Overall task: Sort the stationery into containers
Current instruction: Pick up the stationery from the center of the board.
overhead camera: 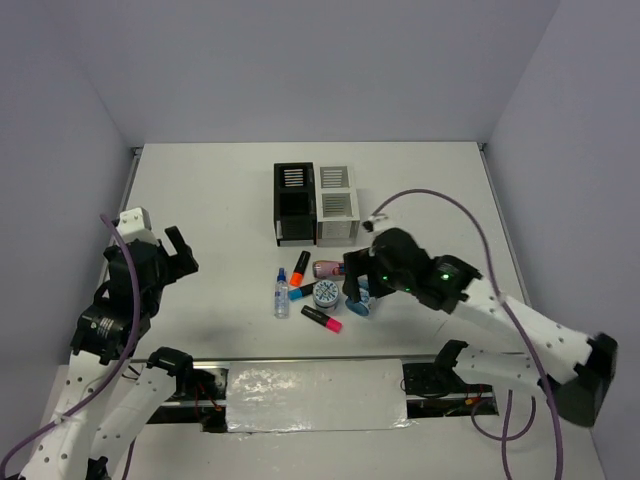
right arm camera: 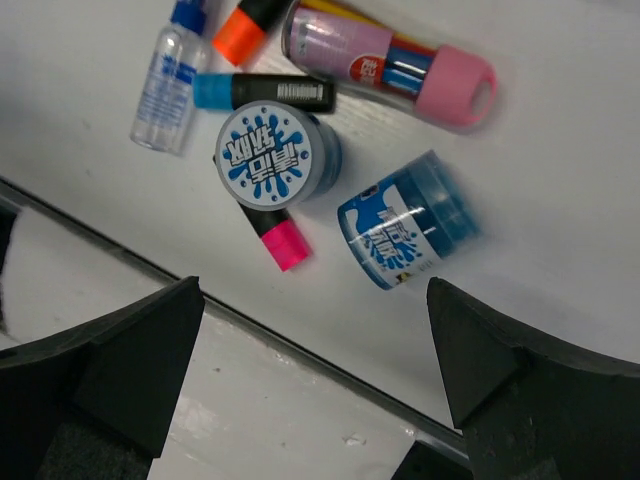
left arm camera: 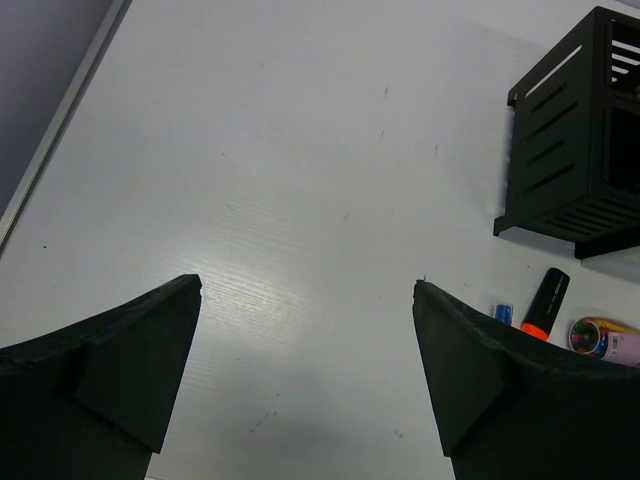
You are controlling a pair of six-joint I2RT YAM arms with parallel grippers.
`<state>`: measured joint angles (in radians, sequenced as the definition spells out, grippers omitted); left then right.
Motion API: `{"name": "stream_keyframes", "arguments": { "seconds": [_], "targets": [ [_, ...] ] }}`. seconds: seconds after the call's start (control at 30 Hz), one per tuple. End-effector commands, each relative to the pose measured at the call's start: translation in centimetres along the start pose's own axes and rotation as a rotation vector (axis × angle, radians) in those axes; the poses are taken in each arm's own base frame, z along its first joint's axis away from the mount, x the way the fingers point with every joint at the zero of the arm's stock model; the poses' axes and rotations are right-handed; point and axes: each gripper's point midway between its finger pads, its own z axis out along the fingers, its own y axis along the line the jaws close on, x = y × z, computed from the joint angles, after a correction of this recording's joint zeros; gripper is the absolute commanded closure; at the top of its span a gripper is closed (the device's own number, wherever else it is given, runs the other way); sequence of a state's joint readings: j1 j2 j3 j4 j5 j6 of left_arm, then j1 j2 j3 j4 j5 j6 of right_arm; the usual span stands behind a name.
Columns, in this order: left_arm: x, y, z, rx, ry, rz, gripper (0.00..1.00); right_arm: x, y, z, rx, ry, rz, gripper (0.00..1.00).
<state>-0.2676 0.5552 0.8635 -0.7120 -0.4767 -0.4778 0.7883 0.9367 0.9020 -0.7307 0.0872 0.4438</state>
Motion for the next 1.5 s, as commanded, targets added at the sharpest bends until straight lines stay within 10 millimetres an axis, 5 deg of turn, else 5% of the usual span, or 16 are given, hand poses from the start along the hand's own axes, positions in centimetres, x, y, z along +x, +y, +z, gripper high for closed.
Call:
{"name": "stream_keyframes", "arguments": {
  "seconds": [0.0, 0.2, 0.53, 1.03, 1.4, 1.47],
  "targets": [
    [-0.7, -0.7, 0.3, 0.018, -0.025, -0.027, 0.01, -1.5, 2.1, 2.5, 0.08, -0.065, -0.037, 0.0],
    [-0.5, -1.4, 0.4, 0.057, -0.014, -0.009, 0.01, -0.7, 4.3, 6.9, 0.064, -0.015, -0.09, 0.0],
    [-0.5, -1.6, 0.4, 0.068, -0.012, -0.006, 0.01, 0.0, 6.9, 10.5, 0.058, 0.05, -0.168, 0.0],
    [-0.4, -1.9, 0.4, 0.09, -0.012, -0.001, 0.01, 3.2, 5.4, 13.4, 0.201, 0.16, -0.206, 0.06],
    [-0.4, -2.2, 0.3, 0.106, -0.011, 0.002, 0.01, 3.3, 5.4, 13.0, 0.209, 0.166, -0.201, 0.45],
    [-0.4, -2.2, 0.4, 0.104, -0.01, 0.003, 0.01, 2.7, 5.5, 12.6, 0.21, 0.149, -0.2, 0.69]
  ]
}}
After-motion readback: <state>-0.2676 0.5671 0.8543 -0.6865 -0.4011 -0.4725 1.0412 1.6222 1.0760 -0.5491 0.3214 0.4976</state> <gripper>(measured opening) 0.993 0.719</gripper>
